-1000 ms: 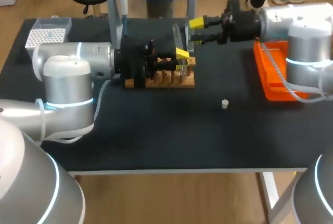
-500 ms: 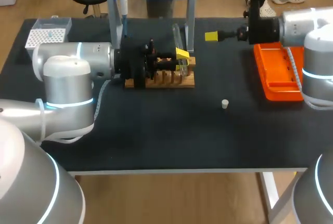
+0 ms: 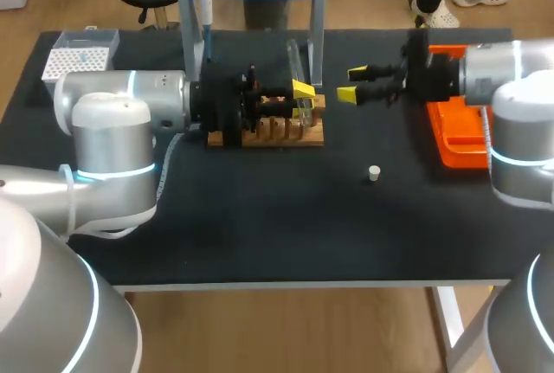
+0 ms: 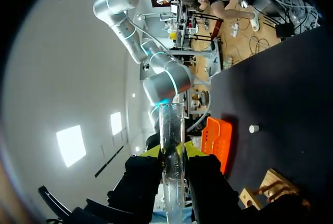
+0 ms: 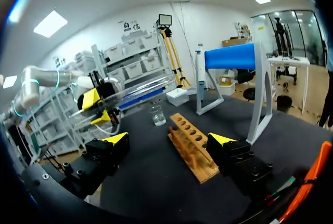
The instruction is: Invert the test tube, pick up the pipette, mount the tip to pipette, aspirate from beaker and dispense into the tube, eject the tip, return the pipette, and cap with the stopper.
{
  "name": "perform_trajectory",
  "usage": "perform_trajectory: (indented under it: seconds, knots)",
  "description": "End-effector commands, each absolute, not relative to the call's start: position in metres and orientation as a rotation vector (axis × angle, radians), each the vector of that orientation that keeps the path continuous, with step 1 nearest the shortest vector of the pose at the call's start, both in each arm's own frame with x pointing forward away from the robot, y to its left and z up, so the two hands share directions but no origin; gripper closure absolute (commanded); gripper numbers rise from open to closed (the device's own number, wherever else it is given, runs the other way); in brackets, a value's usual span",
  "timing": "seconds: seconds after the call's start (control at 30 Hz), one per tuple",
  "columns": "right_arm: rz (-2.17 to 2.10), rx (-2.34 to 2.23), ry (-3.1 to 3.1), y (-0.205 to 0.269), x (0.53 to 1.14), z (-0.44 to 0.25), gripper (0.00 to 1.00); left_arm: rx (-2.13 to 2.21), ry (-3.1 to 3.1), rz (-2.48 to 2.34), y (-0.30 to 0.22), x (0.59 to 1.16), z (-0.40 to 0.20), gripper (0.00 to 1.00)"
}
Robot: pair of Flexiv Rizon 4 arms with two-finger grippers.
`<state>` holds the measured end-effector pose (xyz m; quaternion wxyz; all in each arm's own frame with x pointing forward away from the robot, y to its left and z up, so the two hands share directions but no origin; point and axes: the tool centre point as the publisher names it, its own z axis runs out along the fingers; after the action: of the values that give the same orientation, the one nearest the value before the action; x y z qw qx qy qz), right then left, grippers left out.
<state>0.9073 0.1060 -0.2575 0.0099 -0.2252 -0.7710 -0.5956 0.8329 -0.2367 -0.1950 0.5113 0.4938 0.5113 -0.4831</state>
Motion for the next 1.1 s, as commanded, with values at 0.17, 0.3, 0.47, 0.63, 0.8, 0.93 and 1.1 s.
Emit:
perform_trajectory:
  seconds: [0.17,0.3,0.47,0.63,0.8,0.93,1.1]
  knots:
    - [-1.893,-0.66,-2.588,0.12,0.899,-0.277,0.0,1.188,1.231,-1.159,-0.237,0.833,-0.195,1.0]
    - [-1.877,-0.647,-2.677,0.126,0.9,-0.287,0.0,1.188,1.231,-1.159,-0.237,0.833,-0.195,1.0]
    - [-1.863,-0.66,-2.743,0.13,0.903,-0.296,0.0,1.188,1.231,-1.159,-0.237,0.833,-0.195,1.0]
    - [-1.829,-0.635,-2.801,0.133,0.906,-0.305,0.0,1.188,1.231,-1.159,-0.237,0.833,-0.195,1.0]
    - [-1.798,-0.629,-2.838,0.134,0.909,-0.313,0.0,1.188,1.231,-1.159,-0.237,0.833,-0.195,1.0]
    - [-1.777,-0.656,-2.865,0.137,0.912,-0.319,0.0,1.188,1.231,-1.159,-0.237,0.833,-0.195,1.0]
    - [-1.76,-0.644,-2.899,0.14,0.916,-0.325,0.0,1.188,1.231,-1.159,-0.237,0.833,-0.195,1.0]
